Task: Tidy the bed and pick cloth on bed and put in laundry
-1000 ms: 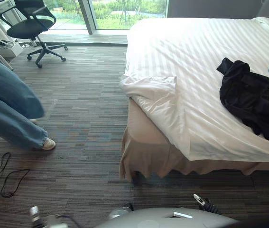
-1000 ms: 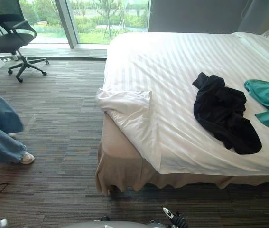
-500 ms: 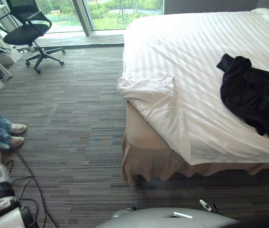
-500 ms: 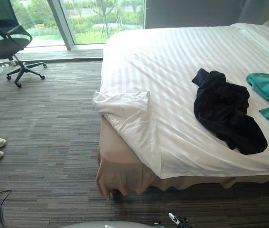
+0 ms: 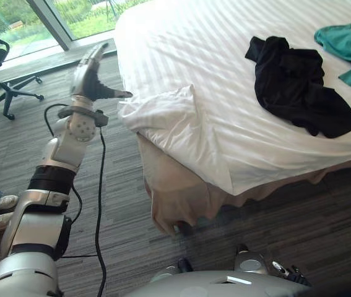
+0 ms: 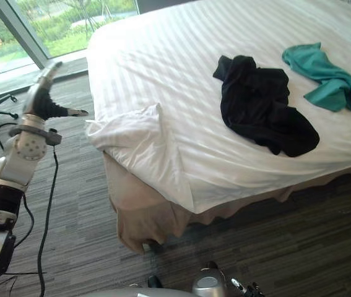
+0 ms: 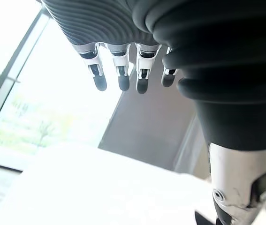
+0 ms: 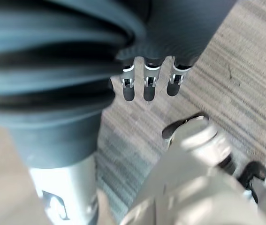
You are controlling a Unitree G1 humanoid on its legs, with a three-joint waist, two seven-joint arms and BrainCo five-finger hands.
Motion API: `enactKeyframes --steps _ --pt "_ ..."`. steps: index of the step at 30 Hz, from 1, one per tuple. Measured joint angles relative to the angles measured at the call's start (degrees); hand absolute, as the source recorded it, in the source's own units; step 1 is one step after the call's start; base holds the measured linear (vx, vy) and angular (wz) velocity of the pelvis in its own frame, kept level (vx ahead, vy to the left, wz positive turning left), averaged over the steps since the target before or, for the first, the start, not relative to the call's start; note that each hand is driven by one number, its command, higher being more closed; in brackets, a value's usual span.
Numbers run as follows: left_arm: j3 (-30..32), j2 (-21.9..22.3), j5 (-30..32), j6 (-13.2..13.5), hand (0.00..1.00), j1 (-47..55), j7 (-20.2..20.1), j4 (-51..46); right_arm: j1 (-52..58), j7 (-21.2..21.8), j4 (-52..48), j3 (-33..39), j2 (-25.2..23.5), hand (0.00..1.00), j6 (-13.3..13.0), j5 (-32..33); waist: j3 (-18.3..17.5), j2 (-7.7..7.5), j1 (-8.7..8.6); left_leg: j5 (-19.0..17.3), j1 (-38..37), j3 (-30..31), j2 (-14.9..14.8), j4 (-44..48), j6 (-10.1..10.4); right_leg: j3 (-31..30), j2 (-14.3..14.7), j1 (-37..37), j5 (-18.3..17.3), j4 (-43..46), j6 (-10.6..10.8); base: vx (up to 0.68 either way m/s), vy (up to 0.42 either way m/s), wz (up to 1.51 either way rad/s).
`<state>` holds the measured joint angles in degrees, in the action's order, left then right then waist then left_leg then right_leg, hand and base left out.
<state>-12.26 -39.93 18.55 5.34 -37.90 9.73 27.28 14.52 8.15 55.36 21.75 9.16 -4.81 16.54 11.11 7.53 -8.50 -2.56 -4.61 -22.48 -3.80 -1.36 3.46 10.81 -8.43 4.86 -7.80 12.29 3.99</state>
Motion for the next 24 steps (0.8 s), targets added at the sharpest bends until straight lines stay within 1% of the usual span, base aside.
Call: enactKeyframes --steps 1,2,3,4,5,6,8,10,12,13,15,16,17,18,20,22,23,24 --pt "-0.83 1.08 0.27 -2.46 0.00 -1.10 -0.33 1.66 -0.96 0.32 0.00 0.36 1.14 0.00 0.00 -0.03 1.49 0.35 -0.28 0.05 0.56 -0.80 0.35 -0.05 -0.07 -1.18 -0.27 2.08 -0.48 1.98 0.07 -0.08 0.011 -0.27" --pt "-1.13 1.99 0.22 -4.89 0.00 -2.29 -0.69 3.80 -1.75 0.72 -0.51 0.44 2.20 0.00 -0.06 -0.15 2.61 0.79 -0.95 0.32 1.82 -1.12 0.79 0.02 -0.47 -1.95 -0.74 4.28 -0.77 3.80 0.20 -0.07 0.009 -0.26" --pt "-1.15 2.25 0.22 -5.85 0.00 -3.02 -0.70 4.88 -2.22 0.93 -0.66 0.50 2.66 0.00 -0.26 -0.20 3.26 0.92 -1.52 0.44 2.42 -1.34 0.95 0.02 -0.60 -2.19 -0.92 5.30 -0.84 4.48 0.12 -0.07 -0.004 -0.20" --pt "-1.17 2.73 0.23 -7.72 0.00 -5.37 -0.72 7.86 -3.53 1.50 -0.72 1.58 3.15 0.00 -0.66 -0.44 4.78 1.00 -2.16 0.71 3.91 -2.16 1.21 0.22 -0.90 -2.69 -1.24 7.83 -0.94 6.05 -0.01 -0.05 -0.011 -0.15" --pt "-1.21 2.93 0.22 -8.40 0.00 -6.60 -0.77 8.89 -3.83 1.67 -1.22 1.86 3.18 0.00 -0.78 -0.42 5.79 0.92 -2.42 0.88 4.26 -2.22 1.29 0.34 -0.89 -2.91 -1.32 8.36 -0.96 6.60 -0.05 -0.06 -0.024 -0.06" --pt "-1.34 3.20 0.11 -9.08 0.00 -8.55 -0.97 10.22 -4.32 1.99 -1.97 2.31 3.18 0.00 -1.23 -0.27 7.36 0.85 -3.25 1.22 5.10 -2.21 1.36 0.59 -1.03 -3.04 -1.62 9.34 -1.06 7.36 -0.22 -0.05 -0.028 0.01" --pt "-1.51 3.21 0.12 -9.81 0.00 -10.26 -1.05 10.24 -5.32 2.63 -3.10 2.14 3.13 0.00 -1.25 0.13 9.16 0.16 -3.45 1.44 6.17 -3.11 1.44 0.70 -0.99 -4.00 -1.69 11.65 -1.27 9.09 -0.58 -0.05 -0.029 -0.10" --pt "-2.09 3.33 0.07 -10.19 0.00 -12.25 -0.98 10.24 -5.93 2.91 -5.44 0.99 2.84 0.00 -1.56 0.41 10.52 -0.86 -3.38 1.44 8.45 -4.34 1.17 1.84 -0.98 -4.94 -1.90 14.68 -1.46 10.77 -0.90 -0.05 -0.048 -0.14" --pt "-3.74 3.64 0.19 -11.06 0.00 -15.91 -0.96 10.21 -6.12 3.25 -9.99 -1.38 1.87 0.00 -2.02 1.72 13.34 -2.92 -3.30 1.21 11.25 -6.04 0.36 4.03 -0.84 -5.41 -2.15 17.20 -1.39 11.92 -0.98 -0.06 -0.063 -0.05" --pt "-3.90 3.97 0.21 -11.35 0.00 -16.69 -0.94 10.14 -6.13 3.40 -11.18 -2.07 1.58 0.00 -2.03 2.39 13.89 -3.53 -3.27 0.73 12.16 -6.85 -0.19 5.12 -0.80 -5.42 -2.02 17.90 -1.21 12.02 -1.24 -0.07 -0.053 -0.03" --pt "-4.08 5.44 0.21 -13.20 0.00 -19.95 0.22 10.04 -6.31 4.16 -15.18 -3.94 0.66 0.00 -2.59 5.05 15.59 -5.53 -2.87 -1.92 16.56 -9.62 -2.85 10.92 -0.87 -5.31 -1.28 20.49 -0.64 12.45 -1.75 -0.08 -0.063 -0.07" --pt "-4.08 5.85 0.22 -13.83 0.00 -20.85 0.69 10.04 -6.41 4.28 -15.92 -4.31 0.66 0.00 -2.74 5.68 15.79 -5.82 -2.88 -2.57 17.80 -10.18 -3.57 12.40 -0.95 -5.32 -1.05 21.24 -0.43 12.47 -1.73 -0.06 -0.038 -0.10" --pt "-4.05 5.96 0.34 -14.95 1.00 -22.49 1.55 10.04 -7.25 4.59 -16.75 -4.76 0.55 0.00 -3.05 7.31 16.34 -6.40 -2.84 -3.85 19.89 -10.62 -4.88 15.36 -1.11 -5.60 -0.49 22.48 0.18 12.45 -1.94 -0.04 0.001 -0.20" --pt "-3.99 5.99 0.76 -16.21 1.00 -24.25 2.00 10.07 -8.01 4.75 -17.93 -5.07 0.53 0.00 -3.20 8.25 17.39 -6.62 -2.53 -5.22 21.39 -11.37 -6.28 18.36 -1.19 -6.06 0.08 23.09 0.61 12.44 -1.91 -0.03 0.020 -0.25" --pt "-3.94 6.34 1.33 -16.45 1.00 -26.37 1.71 10.31 -8.76 5.16 -19.30 -5.46 0.49 0.00 -3.56 9.24 18.11 -6.60 -1.79 -6.74 23.26 -11.99 -7.57 21.78 -1.51 -6.86 0.49 24.23 0.93 12.62 -1.81 -0.03 0.043 -0.22" --pt "-3.50 7.25 3.07 -15.78 1.00 -27.85 -1.01 11.02 -10.25 5.22 -19.61 -5.82 0.46 0.00 -3.56 9.24 18.18 -6.52 -1.54 -7.93 24.85 -12.52 -8.58 24.42 -2.02 -6.94 0.67 24.99 1.26 12.67 -1.60 -0.04 0.058 -0.09" --pt "-3.63 7.42 5.28 -14.96 1.00 -28.55 -4.02 11.27 -10.70 5.21 -20.43 -6.24 0.49 0.00 -3.55 9.24 18.17 -6.52 -1.31 -8.71 25.44 -12.55 -9.21 25.90 -2.16 -6.94 0.82 24.99 1.41 12.69 -1.53 -0.02 0.058 -0.03" --pt "-3.82 7.10 5.87 -13.95 1.00 -29.11 -6.53 11.18 -10.74 5.20 -21.41 -6.52 0.51 0.00 -3.55 9.23 18.17 -6.52 -0.99 -9.24 25.67 -12.70 -9.50 26.85 -2.32 -6.98 0.85 24.98 1.51 12.72 -1.39 -0.02 0.062 -0.05"
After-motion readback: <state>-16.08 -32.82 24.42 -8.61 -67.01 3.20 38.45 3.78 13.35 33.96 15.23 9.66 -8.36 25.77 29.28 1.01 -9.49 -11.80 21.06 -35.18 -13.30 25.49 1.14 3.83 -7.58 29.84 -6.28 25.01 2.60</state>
